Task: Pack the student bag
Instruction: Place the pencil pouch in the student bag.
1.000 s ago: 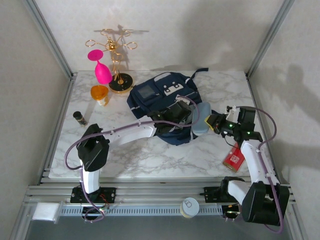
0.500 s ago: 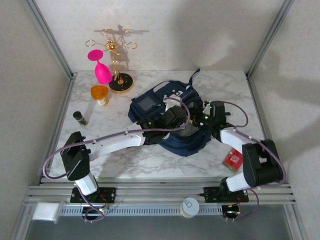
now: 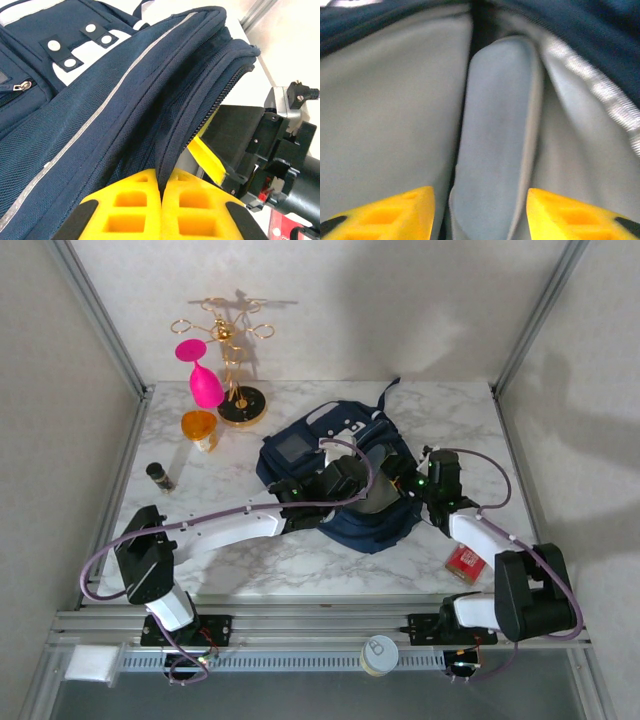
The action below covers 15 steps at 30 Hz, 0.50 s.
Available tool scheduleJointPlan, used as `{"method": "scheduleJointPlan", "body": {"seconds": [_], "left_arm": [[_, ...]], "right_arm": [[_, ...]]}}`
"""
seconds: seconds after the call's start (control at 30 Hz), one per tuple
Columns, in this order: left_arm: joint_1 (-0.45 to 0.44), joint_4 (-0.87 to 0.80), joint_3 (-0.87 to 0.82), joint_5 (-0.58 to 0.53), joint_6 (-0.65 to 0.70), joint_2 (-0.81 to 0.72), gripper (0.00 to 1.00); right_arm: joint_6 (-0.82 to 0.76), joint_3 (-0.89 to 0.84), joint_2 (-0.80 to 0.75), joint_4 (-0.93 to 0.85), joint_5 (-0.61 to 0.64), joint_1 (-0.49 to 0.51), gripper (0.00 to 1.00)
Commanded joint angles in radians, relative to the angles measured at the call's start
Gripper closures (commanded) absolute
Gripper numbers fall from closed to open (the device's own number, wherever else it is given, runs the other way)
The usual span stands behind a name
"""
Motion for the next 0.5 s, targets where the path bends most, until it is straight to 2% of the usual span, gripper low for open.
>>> {"method": "scheduleJointPlan", "body": {"seconds": [0.0,0.13,0.23,0.37,0.47], "left_arm": [[0.008,0.069,-0.007,-0.011,-0.018,-0.055,1.00],[0.008,0.076,-0.007,0.013,-0.018,-0.043,1.00],[0.007,0.095,-0.006,0.038,-0.028,-0.033,1.00],[0.008,0.082,0.015,0.028,-0.027,-0.008,1.00],[0.008,0.062,0.039,0.030,-0.018,0.006,1.00]], "right_arm": [[-0.040,0.050,0.083,-0.077,0.050,-0.007,0.56],[-0.028,0.129,0.204,-0.021,0.069,0.011,0.69],[-0.016,0.203,0.302,0.007,0.055,0.067,0.79],[0.034,0.239,0.372,0.105,0.022,0.141,0.84],[0.007,0.244,0.344,0.052,0.051,0.146,0.84]]}}
